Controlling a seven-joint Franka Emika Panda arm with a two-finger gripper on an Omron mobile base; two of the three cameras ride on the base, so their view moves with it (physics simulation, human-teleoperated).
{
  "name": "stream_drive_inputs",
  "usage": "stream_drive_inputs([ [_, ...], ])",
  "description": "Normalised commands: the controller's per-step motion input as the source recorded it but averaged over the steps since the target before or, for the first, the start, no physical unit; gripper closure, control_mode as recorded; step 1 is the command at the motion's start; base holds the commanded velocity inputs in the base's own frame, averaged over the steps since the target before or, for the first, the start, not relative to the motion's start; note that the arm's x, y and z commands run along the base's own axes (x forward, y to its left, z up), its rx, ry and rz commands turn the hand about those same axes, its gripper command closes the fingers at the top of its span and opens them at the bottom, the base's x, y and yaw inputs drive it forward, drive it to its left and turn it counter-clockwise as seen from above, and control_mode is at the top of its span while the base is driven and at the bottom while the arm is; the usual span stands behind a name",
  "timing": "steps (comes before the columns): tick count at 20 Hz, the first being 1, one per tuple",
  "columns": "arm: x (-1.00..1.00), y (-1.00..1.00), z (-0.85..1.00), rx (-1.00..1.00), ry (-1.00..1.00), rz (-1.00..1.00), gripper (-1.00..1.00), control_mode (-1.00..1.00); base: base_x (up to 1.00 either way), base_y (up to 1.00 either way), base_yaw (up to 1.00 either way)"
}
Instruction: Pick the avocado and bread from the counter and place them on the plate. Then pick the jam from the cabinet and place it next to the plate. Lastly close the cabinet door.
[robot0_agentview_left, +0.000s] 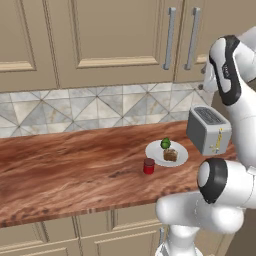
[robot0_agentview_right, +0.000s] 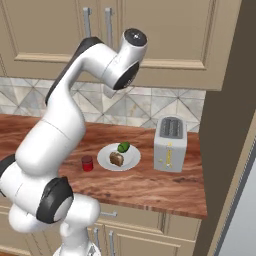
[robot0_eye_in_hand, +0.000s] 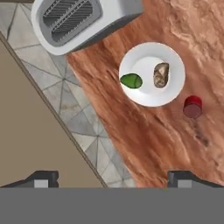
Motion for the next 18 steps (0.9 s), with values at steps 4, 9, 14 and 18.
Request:
stream_drive_inputs([
  [4,0.86,0.12,-0.28,-0.07,-0.32,0.00,-1.00,-1.00,0.00,0.00,0.00],
  [9,0.91,0.00,-0.11,0.00,-0.24,0.00,-1.00,-1.00,0.00,0.00,0.00],
  [14,0.44,0.05,0.01,-0.01,-0.28,0.00,-1.00,-1.00,0.00,0.00,0.00],
  [18,-0.12,0.22,0.20,-0.07,-0.38,0.00,-1.00,-1.00,0.00,0.00,0.00],
])
